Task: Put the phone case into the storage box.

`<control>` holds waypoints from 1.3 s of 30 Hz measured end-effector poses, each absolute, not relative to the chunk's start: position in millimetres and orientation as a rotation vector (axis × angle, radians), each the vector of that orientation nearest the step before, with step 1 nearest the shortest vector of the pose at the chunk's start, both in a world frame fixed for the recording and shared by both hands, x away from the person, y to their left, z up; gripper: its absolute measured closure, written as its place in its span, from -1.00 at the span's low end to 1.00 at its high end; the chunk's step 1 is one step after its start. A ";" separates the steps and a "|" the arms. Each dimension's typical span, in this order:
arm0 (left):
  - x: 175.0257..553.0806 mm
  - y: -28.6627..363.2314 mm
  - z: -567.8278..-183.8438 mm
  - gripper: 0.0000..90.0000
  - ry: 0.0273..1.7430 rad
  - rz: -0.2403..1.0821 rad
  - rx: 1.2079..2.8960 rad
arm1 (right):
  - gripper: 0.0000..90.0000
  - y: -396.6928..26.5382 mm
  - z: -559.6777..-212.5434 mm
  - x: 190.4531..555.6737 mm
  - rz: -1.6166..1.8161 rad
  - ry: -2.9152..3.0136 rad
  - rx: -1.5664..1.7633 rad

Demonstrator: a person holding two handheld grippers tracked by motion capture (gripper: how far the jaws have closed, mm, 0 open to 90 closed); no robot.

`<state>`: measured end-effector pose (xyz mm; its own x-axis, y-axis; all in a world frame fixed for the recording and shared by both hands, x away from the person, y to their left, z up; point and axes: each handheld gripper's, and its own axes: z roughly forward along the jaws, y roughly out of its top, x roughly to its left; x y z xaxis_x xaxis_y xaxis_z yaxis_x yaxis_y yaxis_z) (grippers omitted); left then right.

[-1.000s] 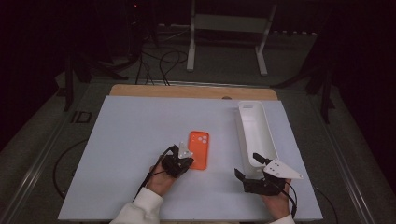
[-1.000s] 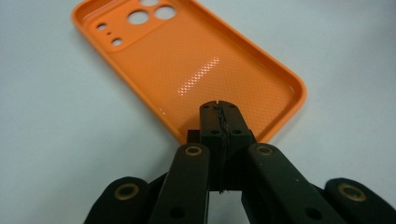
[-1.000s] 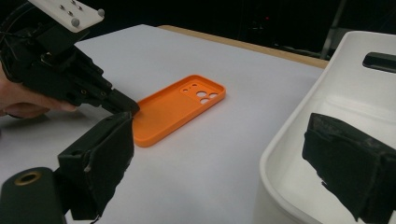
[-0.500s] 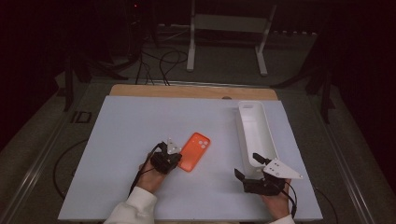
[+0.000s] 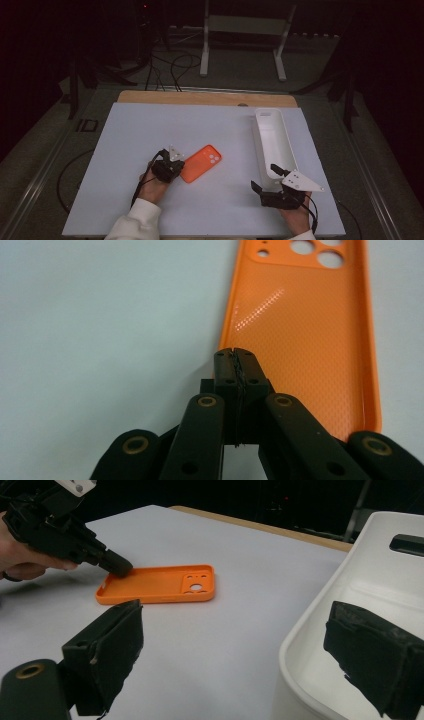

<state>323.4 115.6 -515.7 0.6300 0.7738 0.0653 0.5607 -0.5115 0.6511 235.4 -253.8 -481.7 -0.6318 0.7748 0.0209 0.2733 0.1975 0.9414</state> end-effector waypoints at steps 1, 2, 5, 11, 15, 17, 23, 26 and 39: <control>323.7 117.2 -515.8 1.00 1.042 0.474 2.259 | -0.80 -253.9 -481.7 235.4 1.434 2.015 0.974; 323.7 118.4 -515.7 1.00 1.046 0.478 2.260 | -0.80 -253.9 -481.6 235.3 1.435 2.014 0.974; 323.4 122.5 -515.5 1.00 1.053 0.494 2.264 | -0.80 -254.2 -481.3 235.2 1.437 2.009 0.977; 323.4 131.4 -515.3 1.00 1.088 0.509 2.257 | -0.80 -254.8 -481.1 235.3 1.442 2.003 0.975; 322.6 131.2 -515.5 1.00 1.096 0.512 2.253 | -0.80 -254.7 -481.0 235.3 1.445 2.002 0.975; 322.4 131.4 -515.2 1.00 1.099 0.510 2.255 | -0.80 -254.6 -480.9 235.3 1.444 2.002 0.975; 319.0 132.5 -515.3 1.00 1.097 0.504 2.253 | -0.80 -255.3 -480.8 235.7 1.447 1.999 0.973; 319.6 132.7 -515.2 1.00 1.108 0.496 2.242 | -0.80 -255.1 -480.6 235.6 1.448 1.998 0.970; 311.5 139.4 -492.4 0.50 1.049 0.528 2.131 | -0.80 -255.4 -479.8 237.0 1.457 1.999 0.966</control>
<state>311.5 139.4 -492.4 0.5900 0.8056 0.0538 0.5229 -0.4321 0.7347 237.0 -255.4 -479.8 -0.6347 0.7724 0.0243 0.2593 0.1833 0.9482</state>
